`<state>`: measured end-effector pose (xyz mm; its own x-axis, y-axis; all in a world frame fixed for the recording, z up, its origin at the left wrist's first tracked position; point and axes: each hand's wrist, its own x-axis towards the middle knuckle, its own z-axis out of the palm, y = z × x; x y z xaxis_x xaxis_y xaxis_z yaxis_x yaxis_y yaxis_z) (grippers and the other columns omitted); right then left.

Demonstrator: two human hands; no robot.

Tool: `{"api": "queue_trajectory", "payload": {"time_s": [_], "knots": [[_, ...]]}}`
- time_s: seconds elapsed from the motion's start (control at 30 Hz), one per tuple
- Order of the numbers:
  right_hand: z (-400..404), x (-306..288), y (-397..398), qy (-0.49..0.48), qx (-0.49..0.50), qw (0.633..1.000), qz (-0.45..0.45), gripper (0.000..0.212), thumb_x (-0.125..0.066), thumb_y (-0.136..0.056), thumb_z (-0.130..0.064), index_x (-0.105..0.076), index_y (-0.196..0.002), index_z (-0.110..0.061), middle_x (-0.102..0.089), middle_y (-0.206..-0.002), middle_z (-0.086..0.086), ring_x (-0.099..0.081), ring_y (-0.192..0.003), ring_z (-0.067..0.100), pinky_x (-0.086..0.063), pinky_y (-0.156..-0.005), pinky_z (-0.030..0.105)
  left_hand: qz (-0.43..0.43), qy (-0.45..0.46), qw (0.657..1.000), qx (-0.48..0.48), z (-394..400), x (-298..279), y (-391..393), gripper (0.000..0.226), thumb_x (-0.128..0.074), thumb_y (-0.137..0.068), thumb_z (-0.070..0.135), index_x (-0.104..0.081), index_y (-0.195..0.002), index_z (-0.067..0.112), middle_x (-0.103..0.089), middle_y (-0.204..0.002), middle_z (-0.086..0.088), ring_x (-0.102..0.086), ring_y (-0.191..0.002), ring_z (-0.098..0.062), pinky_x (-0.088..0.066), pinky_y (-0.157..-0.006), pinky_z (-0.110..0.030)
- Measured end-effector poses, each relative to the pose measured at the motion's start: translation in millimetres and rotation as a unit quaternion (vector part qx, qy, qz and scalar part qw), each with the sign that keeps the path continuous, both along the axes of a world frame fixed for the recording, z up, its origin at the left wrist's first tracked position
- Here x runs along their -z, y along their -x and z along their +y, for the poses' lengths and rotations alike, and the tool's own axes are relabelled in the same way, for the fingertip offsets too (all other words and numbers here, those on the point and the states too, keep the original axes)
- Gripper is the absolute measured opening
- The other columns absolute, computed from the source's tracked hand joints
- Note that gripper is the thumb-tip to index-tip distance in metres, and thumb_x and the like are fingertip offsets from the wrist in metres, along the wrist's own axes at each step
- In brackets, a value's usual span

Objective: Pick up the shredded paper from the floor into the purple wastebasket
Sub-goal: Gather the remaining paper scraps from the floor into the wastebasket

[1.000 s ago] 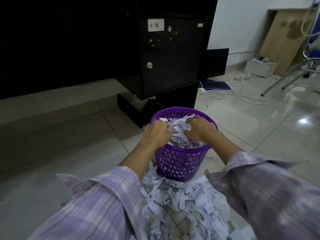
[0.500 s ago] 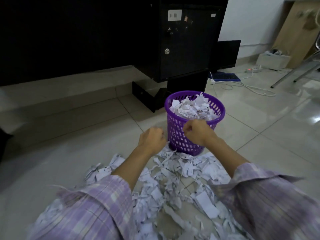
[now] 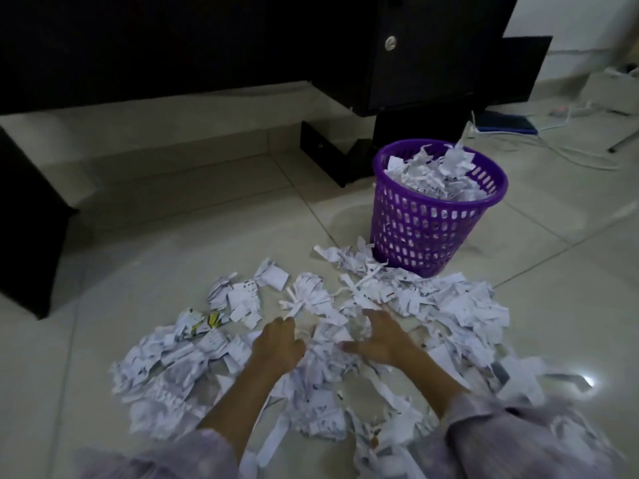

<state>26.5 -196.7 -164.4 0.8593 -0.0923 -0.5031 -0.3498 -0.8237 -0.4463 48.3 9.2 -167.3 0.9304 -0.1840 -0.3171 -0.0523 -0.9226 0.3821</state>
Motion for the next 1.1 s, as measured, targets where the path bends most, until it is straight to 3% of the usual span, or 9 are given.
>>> {"api": "queue_trajectory", "payload": {"time_s": [0.2, 0.3, 0.4, 0.6, 0.7, 0.8, 0.9, 1.0, 1.1], "knots": [[45.2, 29.4, 11.0, 0.026, -0.081, 0.995, 0.045, 0.156, -0.055, -0.027, -0.095, 0.014, -0.151, -0.030, 0.018, -0.159, 0.008, 0.014, -0.147, 0.031, -0.006, -0.118, 0.056, 0.050, 0.076, 0.994, -0.052, 17.7, 27.4, 14.6, 0.038, -0.051, -0.096, 0.025, -0.049, -0.126, 0.003, -0.051, -0.129, -0.018, -0.049, -0.121, -0.029, -0.041, -0.097, -0.031], [61.4, 41.7, 16.9, 0.053, -0.125, 0.991, 0.006, 0.129, -0.069, -0.060, -0.075, 0.011, -0.152, -0.032, 0.014, -0.160, 0.007, 0.011, -0.148, 0.031, -0.006, -0.119, 0.051, 0.060, 0.122, 0.989, -0.063, 15.8, 30.2, 16.4, 0.036, -0.055, -0.094, 0.022, -0.052, -0.123, 0.002, -0.055, -0.126, -0.017, -0.052, -0.118, -0.028, -0.040, -0.093, -0.029], [67.8, 50.1, 21.8, 0.086, -0.162, 0.980, -0.081, 0.099, -0.065, -0.077, -0.060, -0.008, -0.153, -0.032, -0.010, -0.158, 0.005, -0.010, -0.145, 0.027, -0.025, -0.116, 0.041, 0.069, 0.161, 0.982, -0.073, 13.3, 32.3, 18.4, 0.023, -0.058, -0.092, 0.018, -0.056, -0.112, 0.007, -0.060, -0.121, -0.017, -0.056, -0.111, -0.026, -0.042, -0.089, -0.028], [65.9, 54.6, 26.0, 0.092, -0.167, 0.967, -0.167, 0.063, -0.065, -0.085, -0.033, -0.040, -0.142, -0.028, -0.039, -0.141, 0.004, -0.040, -0.127, 0.026, -0.046, -0.097, 0.034, 0.079, 0.241, 0.962, -0.102, 9.8, 27.8, 24.4, 0.023, -0.058, -0.092, 0.016, -0.059, -0.112, 0.004, -0.063, -0.107, -0.008, -0.059, -0.098, -0.019, -0.038, -0.074, -0.020], [60.8, 56.6, 21.4, 0.030, -0.145, 0.973, -0.179, 0.052, -0.067, -0.081, -0.024, -0.055, -0.132, -0.020, -0.054, -0.124, 0.010, -0.057, -0.110, 0.028, -0.050, -0.086, 0.031, 0.105, 0.280, 0.946, -0.125, 5.0, 24.4, 29.3, 0.026, -0.055, -0.094, 0.018, -0.058, -0.118, 0.008, -0.060, -0.106, -0.001, -0.055, -0.097, -0.013, -0.037, -0.077, -0.017], [56.6, 52.3, 20.0, -0.089, -0.064, 0.974, -0.197, 0.024, -0.060, -0.076, -0.024, -0.071, -0.091, -0.008, -0.065, -0.089, 0.015, -0.063, -0.081, 0.026, -0.046, -0.068, 0.025, 0.135, 0.323, 0.924, -0.152, -0.3, 22.6, 32.5, 0.029, -0.056, -0.095, 0.027, -0.059, -0.119, 0.012, -0.063, -0.113, -0.002, -0.057, -0.101, -0.016, -0.039, -0.083, -0.021], [55.1, 32.9, 20.4, -0.217, 0.043, 0.951, -0.217, 0.006, -0.066, -0.080, -0.012, -0.071, -0.083, -0.012, -0.066, -0.076, -0.001, -0.057, -0.069, 0.006, -0.042, -0.060, 0.008, 0.169, 0.406, 0.879, -0.186, -5.9, 18.9, 32.1, 0.041, -0.062, -0.088, 0.040, -0.059, -0.123, 0.018, -0.064, -0.122, 0.001, -0.059, -0.110, -0.016, -0.043, -0.093, -0.026], [57.3, 22.2, 19.8, -0.314, 0.090, 0.928, -0.179, 0.020, -0.069, -0.081, -0.007, -0.069, -0.087, -0.026, -0.070, -0.085, -0.013, -0.063, -0.077, -0.002, -0.045, -0.066, 0.006, 0.199, 0.492, 0.822, -0.206, -12.4, 15.8, 27.1, 0.067, -0.073, -0.067, 0.057, -0.061, -0.124, 0.023, -0.068, -0.119, 0.003, -0.064, -0.110, -0.016, -0.047, -0.102, -0.037], [64.5, 19.8, 17.2, -0.352, 0.091, 0.922, -0.135, 0.033, -0.067, -0.076, -0.015, -0.067, -0.107, -0.027, -0.073, -0.100, -0.008, -0.069, -0.093, 0.009, -0.056, -0.082, 0.026, 0.209, 0.529, 0.790, -0.230, -18.9, 9.6, 20.2, 0.067, -0.081, -0.066, 0.045, -0.060, -0.125, 0.020, -0.071, -0.113, 0.000, -0.068, -0.103, -0.015, -0.054, -0.090, -0.031]]}}
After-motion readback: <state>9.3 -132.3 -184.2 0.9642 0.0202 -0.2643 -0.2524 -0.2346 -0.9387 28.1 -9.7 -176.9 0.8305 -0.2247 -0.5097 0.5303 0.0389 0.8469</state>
